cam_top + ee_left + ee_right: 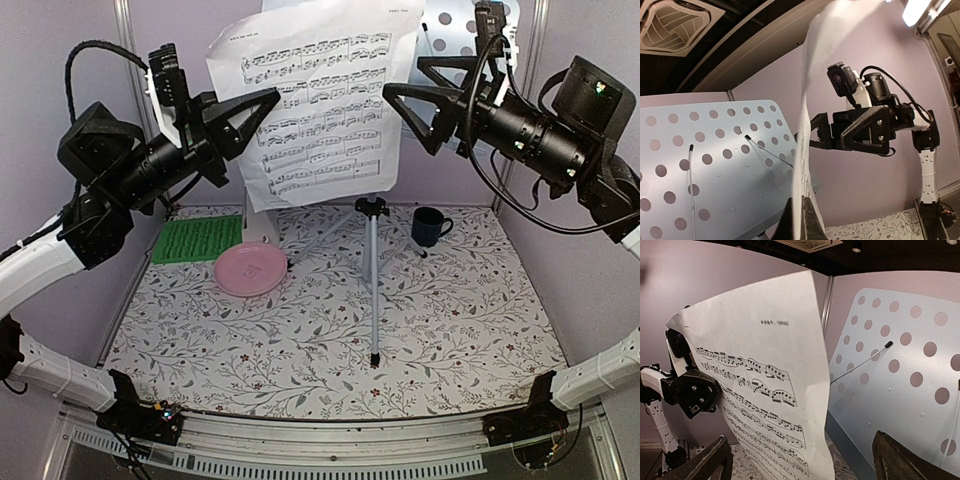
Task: Set up the instrument practice props
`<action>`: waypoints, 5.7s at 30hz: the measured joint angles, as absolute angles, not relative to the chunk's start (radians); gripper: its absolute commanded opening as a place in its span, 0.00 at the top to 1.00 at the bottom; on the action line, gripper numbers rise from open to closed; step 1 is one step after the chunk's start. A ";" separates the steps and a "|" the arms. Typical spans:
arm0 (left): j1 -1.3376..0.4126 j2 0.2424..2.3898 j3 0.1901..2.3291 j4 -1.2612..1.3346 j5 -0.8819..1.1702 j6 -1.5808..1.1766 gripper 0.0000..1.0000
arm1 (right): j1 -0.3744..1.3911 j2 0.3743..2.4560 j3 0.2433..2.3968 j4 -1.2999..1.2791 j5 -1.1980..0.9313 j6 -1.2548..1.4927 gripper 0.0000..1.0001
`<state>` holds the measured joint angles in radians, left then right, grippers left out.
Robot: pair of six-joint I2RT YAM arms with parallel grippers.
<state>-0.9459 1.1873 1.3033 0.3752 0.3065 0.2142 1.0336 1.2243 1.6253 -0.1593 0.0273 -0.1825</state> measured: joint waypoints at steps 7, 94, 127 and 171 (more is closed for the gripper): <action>-0.906 1.190 1.346 0.240 0.525 0.196 1.00 | 1.034 1.209 1.668 -0.276 -0.086 -0.258 0.07; -0.884 1.791 2.038 0.149 -0.274 0.625 1.00 | 1.035 1.283 1.780 0.075 0.546 -0.498 1.00; -0.865 1.634 1.650 0.609 -0.071 0.571 1.00 | 0.976 1.474 1.879 0.213 0.435 -0.679 1.00; -0.889 1.689 1.622 0.767 -0.012 0.693 1.00 | 0.982 1.631 2.019 0.239 0.304 -0.791 1.00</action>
<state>-0.8890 1.6890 1.6222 0.7673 -0.0120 0.6933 0.9817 1.6306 2.0193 0.2394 0.3038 -0.7914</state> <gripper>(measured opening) 0.015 0.013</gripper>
